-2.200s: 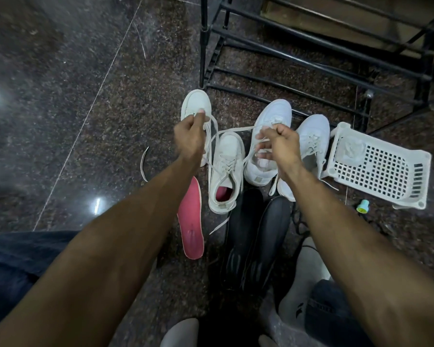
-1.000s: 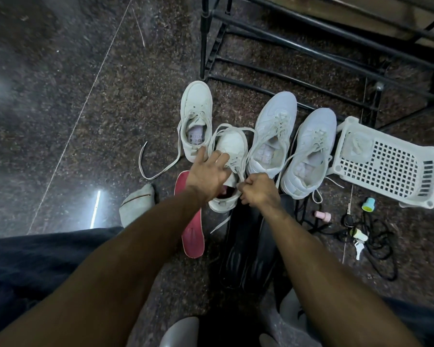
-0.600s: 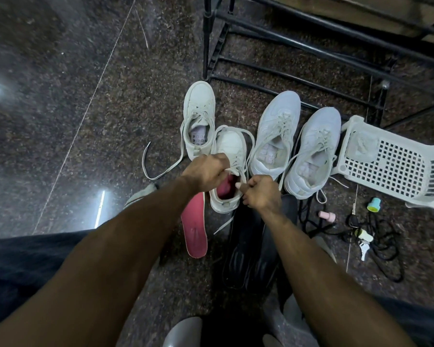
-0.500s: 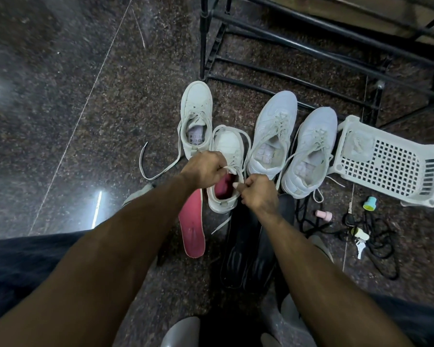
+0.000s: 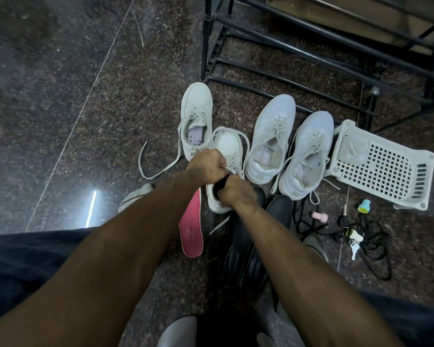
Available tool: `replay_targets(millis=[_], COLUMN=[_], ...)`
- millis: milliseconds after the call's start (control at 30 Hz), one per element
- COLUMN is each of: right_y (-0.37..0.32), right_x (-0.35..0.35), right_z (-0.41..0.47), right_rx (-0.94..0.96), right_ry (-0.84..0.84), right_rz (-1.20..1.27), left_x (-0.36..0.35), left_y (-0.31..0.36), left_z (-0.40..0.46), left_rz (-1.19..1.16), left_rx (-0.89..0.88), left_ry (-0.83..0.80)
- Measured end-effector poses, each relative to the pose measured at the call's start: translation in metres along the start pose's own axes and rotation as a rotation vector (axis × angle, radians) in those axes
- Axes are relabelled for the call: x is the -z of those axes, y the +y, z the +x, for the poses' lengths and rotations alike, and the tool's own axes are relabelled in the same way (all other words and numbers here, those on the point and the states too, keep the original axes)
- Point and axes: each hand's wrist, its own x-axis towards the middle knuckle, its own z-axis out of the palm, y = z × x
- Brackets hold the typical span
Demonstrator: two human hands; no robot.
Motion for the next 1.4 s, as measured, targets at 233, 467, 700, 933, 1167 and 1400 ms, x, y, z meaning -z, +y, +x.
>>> replay_targets(millis=[233, 467, 700, 933, 1167, 1400], right_y=[-0.005, -0.008, -0.013, -0.001, 0.039, 0.042], right_x=[-0.012, -0.034, -0.021, -0.039, -0.030, -0.021], right_z=[0.022, 0.050, 0.043, 0.042, -0.010, -0.003], right_rx=[-0.044, -0.125, -0.240, -0.110, 0.309, 0.731], right_ry=[-0.211, -0.176, -0.305, -0.150, 0.129, 0.287], right_rz=[0.003, 0.173, 0.205, 0.149, -0.242, -0.659], left_x=[0.000, -0.002, -0.003, -0.003, -0.006, -0.001], left_y=[-0.002, -0.002, -0.003, -0.004, -0.006, -0.004], left_z=[-0.002, -0.005, -0.005, -0.004, -0.002, -0.005], left_rz=[-0.049, -0.109, -0.135, -0.217, -0.284, -0.311], left_rx=[0.019, 0.027, 0.039, 0.071, 0.090, 0.098], left_ry=[0.001, 0.000, -0.014, -0.004, 0.011, -0.001])
